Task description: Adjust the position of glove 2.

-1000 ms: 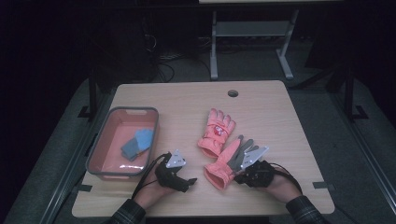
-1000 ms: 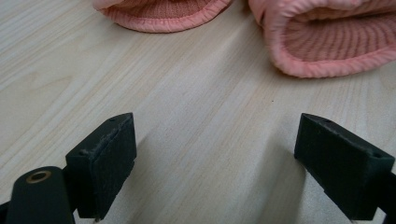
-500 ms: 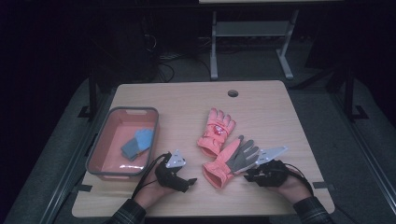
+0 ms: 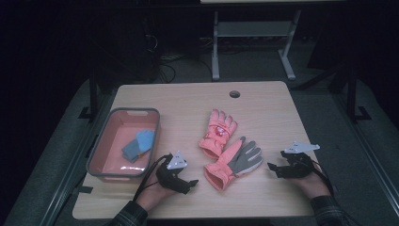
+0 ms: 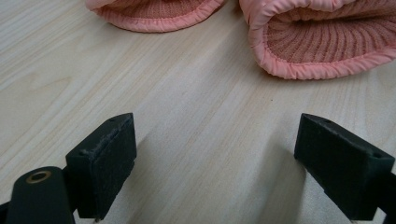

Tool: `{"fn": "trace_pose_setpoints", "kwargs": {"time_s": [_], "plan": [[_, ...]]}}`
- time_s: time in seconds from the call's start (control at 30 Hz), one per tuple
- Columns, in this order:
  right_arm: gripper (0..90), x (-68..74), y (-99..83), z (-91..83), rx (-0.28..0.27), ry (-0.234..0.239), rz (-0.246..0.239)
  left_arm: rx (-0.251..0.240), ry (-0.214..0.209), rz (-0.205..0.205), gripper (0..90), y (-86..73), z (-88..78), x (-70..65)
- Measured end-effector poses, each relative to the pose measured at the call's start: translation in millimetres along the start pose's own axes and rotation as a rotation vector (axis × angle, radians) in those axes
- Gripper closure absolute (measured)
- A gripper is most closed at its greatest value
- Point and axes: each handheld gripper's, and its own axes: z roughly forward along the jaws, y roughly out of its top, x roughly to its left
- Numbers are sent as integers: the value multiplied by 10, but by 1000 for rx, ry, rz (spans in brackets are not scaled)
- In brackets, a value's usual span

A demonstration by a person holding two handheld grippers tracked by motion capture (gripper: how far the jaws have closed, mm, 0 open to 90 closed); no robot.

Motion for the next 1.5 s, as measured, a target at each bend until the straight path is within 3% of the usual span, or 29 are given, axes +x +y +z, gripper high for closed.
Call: {"fn": "trace_pose_setpoints", "kwargs": {"time_s": [0.13, 0.33, 0.7, 0.97, 1.13, 1.27, 1.5], "plan": [[188, -80, -45, 67, -2, -15, 45, 0, -2, 2, 122, 2, 0, 4], [149, -118, -70, 82, -25, -32, 74, 4, -2, 1, 122, 9, 5, 8], [140, -117, -68, 88, -18, -37, 67, 45, 6, -28, 130, 66, -13, 37], [140, -117, -68, 87, -18, -37, 68, 18, 16, -91, 141, 265, -59, 111], [139, -117, -68, 87, -18, -37, 67, -19, 12, -120, 298, 454, -115, 168], [139, -117, -68, 87, -18, -36, 67, -45, 9, -144, 521, 638, -145, 250], [140, -117, -68, 87, -18, -37, 68, -65, -51, -139, 873, 973, 21, 361]]}}
